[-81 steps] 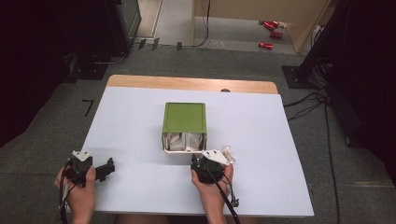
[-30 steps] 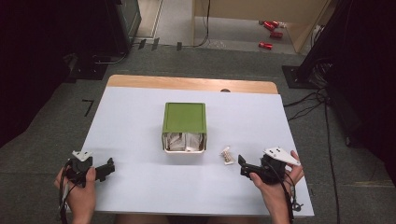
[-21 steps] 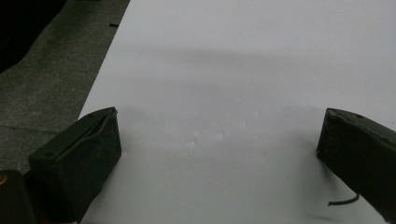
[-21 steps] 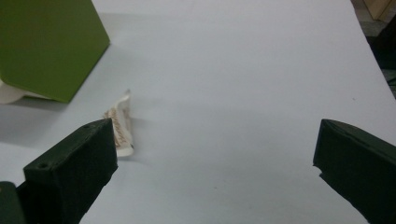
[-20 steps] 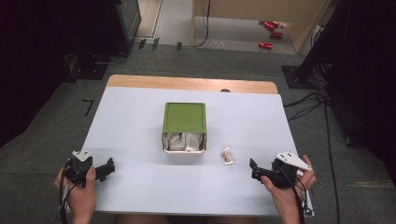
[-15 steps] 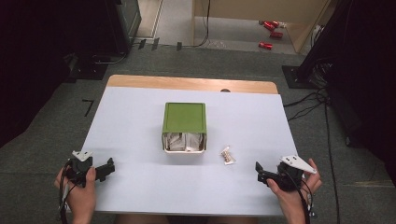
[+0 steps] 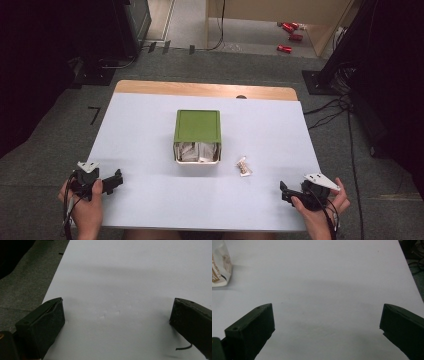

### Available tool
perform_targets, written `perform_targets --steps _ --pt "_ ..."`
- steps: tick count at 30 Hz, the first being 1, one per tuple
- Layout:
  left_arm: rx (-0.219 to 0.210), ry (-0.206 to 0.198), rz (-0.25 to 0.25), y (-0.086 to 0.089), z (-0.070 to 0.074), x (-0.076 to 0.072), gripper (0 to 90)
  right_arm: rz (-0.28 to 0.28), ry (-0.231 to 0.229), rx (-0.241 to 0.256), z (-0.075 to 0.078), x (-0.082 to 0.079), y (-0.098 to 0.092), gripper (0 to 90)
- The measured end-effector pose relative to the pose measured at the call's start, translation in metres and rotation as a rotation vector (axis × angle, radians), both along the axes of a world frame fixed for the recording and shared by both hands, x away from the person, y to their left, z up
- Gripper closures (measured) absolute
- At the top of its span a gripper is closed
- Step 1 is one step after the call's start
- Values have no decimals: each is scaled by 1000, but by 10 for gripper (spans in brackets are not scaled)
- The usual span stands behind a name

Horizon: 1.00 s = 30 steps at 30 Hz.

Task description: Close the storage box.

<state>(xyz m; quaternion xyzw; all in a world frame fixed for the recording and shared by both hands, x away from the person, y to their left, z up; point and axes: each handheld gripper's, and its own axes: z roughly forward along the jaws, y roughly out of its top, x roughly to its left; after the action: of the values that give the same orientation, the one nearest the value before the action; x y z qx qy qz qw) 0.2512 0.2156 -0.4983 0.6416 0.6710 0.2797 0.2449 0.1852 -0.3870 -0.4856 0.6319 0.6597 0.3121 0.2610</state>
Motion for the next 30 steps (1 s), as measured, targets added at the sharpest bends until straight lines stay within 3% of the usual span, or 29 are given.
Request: perform_targets --steps 5,6,11,30 --pt "-1 0 0 0 0 0 0 7 73 -21 -16 -1 -3 0" --pt "-1 1 0 0 0 0 0 11 47 -34 -19 -4 -2 0" --pt "0 1 0 0 0 0 0 10 29 -45 -20 -5 -1 0" --pt "0 3 0 0 0 1 0 11 28 -43 -21 -6 -1 0"
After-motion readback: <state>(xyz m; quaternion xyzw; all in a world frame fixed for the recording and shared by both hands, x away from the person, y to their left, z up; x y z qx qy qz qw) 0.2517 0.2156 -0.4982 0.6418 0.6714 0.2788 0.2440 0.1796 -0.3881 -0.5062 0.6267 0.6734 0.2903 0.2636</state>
